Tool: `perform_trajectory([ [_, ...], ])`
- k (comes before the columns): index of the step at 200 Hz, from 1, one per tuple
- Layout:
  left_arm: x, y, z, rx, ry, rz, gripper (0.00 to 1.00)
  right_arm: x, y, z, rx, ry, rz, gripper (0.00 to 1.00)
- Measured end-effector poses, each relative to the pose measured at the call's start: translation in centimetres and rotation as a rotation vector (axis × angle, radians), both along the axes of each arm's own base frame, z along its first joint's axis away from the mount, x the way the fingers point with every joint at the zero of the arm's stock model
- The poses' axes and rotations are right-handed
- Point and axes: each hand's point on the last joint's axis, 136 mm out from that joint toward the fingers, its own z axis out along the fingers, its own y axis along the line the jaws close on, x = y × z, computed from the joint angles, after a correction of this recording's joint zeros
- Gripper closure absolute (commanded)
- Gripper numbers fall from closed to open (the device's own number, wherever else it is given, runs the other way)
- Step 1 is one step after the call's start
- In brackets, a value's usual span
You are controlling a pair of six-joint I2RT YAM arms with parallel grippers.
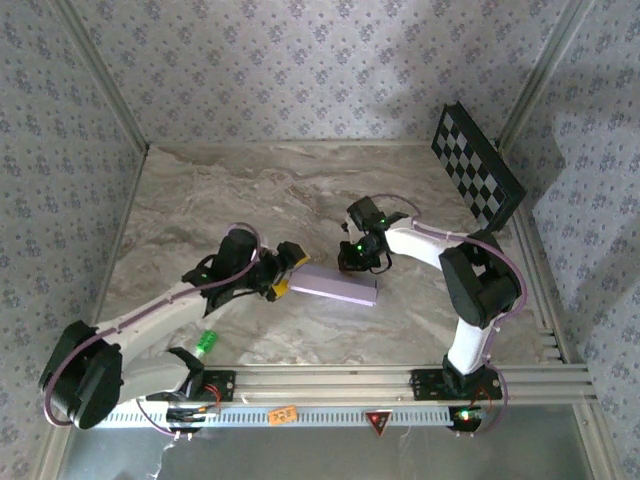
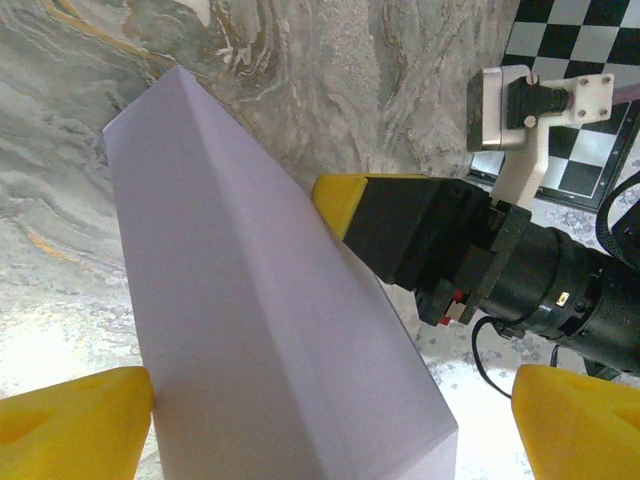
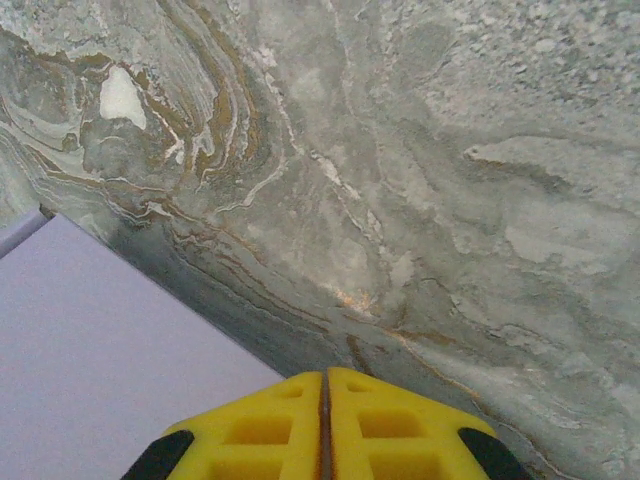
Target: Fold the paper box
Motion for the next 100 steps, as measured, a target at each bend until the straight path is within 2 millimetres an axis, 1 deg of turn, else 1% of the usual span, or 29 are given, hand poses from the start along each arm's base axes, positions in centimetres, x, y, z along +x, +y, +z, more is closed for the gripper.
perform_trajectory([
  [30,0.5,-0.8,0.7,-0.022,-0.01,0.0,0.09,0.0,-0.2,0.0,-0.004,0.002,0.0,0.85],
  [52,0.8,-1.2,1.0,-0.039,-0.011,0.004,0.1,0.1,-0.4,0.1,-0.005,0.004,-0.007,0.84],
  [100,1.5,-2.1,1.8,-0.051,-0.021,-0.003,0.1,0.9,-1.1,0.2,-0.002,-0.004,-0.025,0.84],
])
